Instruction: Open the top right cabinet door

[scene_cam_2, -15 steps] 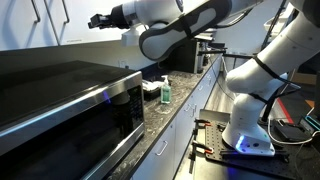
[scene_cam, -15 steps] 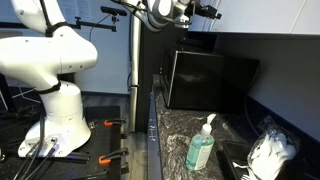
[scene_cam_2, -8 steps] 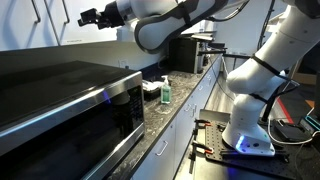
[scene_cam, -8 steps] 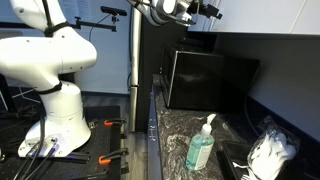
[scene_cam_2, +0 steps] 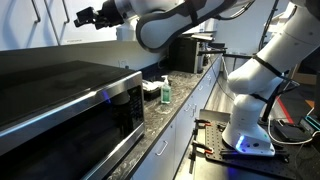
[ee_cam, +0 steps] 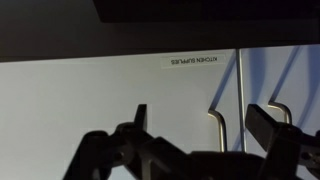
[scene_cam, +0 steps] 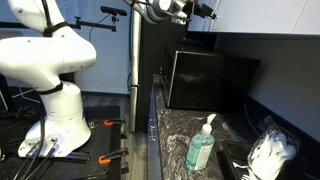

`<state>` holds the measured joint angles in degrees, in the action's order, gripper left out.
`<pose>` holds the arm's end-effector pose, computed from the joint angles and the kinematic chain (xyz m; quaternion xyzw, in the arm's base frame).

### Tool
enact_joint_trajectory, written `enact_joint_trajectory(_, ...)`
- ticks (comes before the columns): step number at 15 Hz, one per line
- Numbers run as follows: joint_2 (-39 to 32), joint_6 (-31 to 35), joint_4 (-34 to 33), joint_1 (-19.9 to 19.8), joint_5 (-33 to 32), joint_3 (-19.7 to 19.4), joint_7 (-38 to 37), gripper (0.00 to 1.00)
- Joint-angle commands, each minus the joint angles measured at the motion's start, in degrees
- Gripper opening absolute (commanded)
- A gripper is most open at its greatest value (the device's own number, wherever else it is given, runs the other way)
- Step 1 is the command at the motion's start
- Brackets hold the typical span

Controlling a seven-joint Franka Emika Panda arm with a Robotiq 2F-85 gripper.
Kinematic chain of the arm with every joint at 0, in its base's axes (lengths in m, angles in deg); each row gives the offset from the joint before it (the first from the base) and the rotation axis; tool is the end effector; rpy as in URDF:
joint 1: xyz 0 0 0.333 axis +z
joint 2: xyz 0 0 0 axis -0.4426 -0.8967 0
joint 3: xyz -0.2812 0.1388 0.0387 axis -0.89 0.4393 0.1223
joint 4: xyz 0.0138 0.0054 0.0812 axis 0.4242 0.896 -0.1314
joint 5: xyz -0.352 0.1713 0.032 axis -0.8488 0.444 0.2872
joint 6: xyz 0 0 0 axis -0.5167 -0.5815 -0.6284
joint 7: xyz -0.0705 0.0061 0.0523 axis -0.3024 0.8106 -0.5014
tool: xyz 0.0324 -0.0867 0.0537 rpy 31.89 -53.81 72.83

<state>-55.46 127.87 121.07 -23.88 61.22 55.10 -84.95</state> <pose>0.4908 0.1762 0.5905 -0.7953 0.0236 -0.6055 0.0196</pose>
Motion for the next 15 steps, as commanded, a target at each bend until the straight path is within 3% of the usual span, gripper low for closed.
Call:
enact_joint_trajectory(1,0.0,0.0,0.03,0.0,0.0,0.0,0.0,1.0)
enact_joint_trajectory(3,0.0,0.0,0.08,-0.01,0.0,0.0,0.0,1.0)
enact_joint_trajectory(10,4.83,-3.11,-6.98,-12.92,-0.26,10.54,-1.39,1.0)
enact_joint_trajectory(15,8.52,-5.28,-11.15,-17.85,-0.61,13.19,-1.68,1.0)
